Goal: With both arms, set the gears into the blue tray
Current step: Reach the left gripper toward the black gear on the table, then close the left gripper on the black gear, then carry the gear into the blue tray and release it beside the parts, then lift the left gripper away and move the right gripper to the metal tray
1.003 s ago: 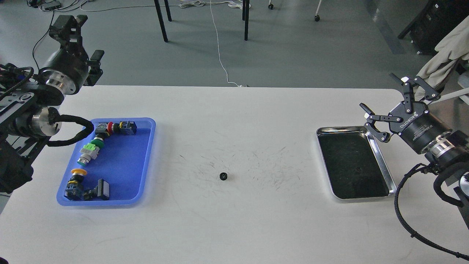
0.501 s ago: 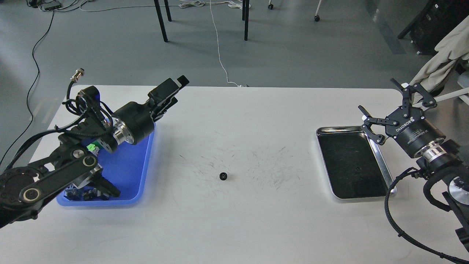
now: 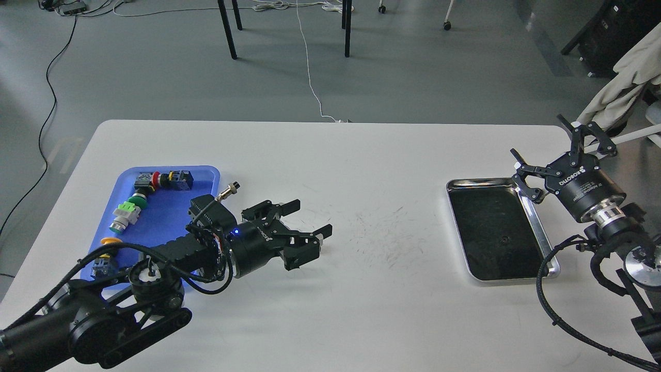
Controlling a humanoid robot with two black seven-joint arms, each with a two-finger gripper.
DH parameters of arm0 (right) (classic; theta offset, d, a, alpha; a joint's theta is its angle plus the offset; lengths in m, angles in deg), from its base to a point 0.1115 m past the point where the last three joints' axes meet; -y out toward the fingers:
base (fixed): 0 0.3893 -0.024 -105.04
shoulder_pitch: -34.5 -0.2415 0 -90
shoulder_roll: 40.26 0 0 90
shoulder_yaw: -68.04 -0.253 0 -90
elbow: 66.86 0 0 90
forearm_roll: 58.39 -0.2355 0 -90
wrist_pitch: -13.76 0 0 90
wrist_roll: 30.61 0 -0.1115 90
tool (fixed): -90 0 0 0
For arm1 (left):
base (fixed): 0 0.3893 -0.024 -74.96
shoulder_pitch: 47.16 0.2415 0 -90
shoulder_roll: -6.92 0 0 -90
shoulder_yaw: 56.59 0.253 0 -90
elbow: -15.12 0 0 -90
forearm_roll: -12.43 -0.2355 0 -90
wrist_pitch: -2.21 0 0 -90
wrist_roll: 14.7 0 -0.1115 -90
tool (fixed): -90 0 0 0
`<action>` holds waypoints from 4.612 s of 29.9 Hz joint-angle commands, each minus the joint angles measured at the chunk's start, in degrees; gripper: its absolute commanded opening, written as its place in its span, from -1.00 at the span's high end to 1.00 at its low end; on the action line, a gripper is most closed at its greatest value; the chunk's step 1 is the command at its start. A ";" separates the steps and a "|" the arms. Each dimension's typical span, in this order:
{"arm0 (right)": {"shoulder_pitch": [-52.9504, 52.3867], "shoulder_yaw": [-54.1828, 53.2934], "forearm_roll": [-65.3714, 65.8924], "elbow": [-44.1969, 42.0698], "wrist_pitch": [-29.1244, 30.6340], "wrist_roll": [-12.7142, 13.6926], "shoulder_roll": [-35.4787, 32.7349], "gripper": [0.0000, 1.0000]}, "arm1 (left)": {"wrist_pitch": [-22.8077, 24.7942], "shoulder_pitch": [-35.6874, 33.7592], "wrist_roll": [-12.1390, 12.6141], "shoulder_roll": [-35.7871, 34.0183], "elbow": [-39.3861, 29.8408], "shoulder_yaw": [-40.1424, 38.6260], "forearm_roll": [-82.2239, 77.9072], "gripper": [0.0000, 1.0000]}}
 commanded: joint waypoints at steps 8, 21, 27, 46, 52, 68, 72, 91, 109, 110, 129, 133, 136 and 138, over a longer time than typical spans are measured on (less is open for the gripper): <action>-0.58 0.39 0.20 -0.82 -0.09 0.01 0.72 -0.89 | -4.70 0.72 -0.23 4.53 9.75 2.14 -2.63 -0.89; -1.02 0.92 0.37 -1.00 0.00 0.01 1.51 -0.92 | -6.72 3.36 -0.32 6.99 13.35 2.05 -2.63 -0.45; -1.02 1.01 0.46 -1.00 0.09 0.01 1.51 -0.92 | -6.81 3.44 -0.40 7.69 14.76 2.14 -2.63 -0.28; -1.11 1.19 0.73 -0.91 0.09 0.01 1.60 -0.92 | -6.90 3.27 -0.67 7.53 15.11 1.52 -2.63 0.87; -2.42 1.27 0.73 -1.09 0.09 0.01 1.43 -0.92 | -9.01 2.13 -0.67 -1.07 10.20 -1.02 -2.63 0.87; -8.93 7.87 0.81 -4.43 0.44 0.01 1.25 -0.93 | -9.89 5.03 -3.83 -24.65 6.66 -3.40 19.80 0.85; -10.33 9.36 0.82 -5.40 0.61 0.01 0.99 -0.93 | -9.71 4.85 -3.83 -22.98 10.79 -1.56 20.33 0.85; -11.04 10.06 0.81 -5.48 0.70 0.01 0.72 -0.93 | -9.71 4.06 -4.98 -12.78 25.65 -1.20 19.98 0.35; -12.53 11.91 0.90 -4.08 0.61 0.45 0.55 -0.93 | -8.66 -11.83 -5.59 -15.16 23.11 -1.56 40.59 -0.95; -12.62 11.91 0.82 -3.90 0.61 0.53 0.46 -0.93 | -8.05 -13.24 -5.33 -15.15 23.72 -1.64 44.55 -0.95; -22.89 27.27 9.68 -1.97 0.17 0.80 -4.98 -0.93 | 22.28 -18.79 -4.19 -9.80 27.59 -3.31 104.70 -0.95; -27.73 39.29 17.05 4.34 -0.96 0.89 -9.99 -0.93 | 22.54 -18.70 -3.75 -7.60 27.68 -5.59 107.51 -0.96; -31.51 48.45 23.47 7.96 -2.37 0.89 -13.77 -0.93 | 24.65 -18.70 -3.75 -6.89 27.68 -7.79 110.06 -0.96; -32.92 52.93 26.99 9.28 -2.55 0.89 -16.40 -0.93 | 26.93 -18.70 -3.66 -6.54 27.59 -9.37 112.34 -0.96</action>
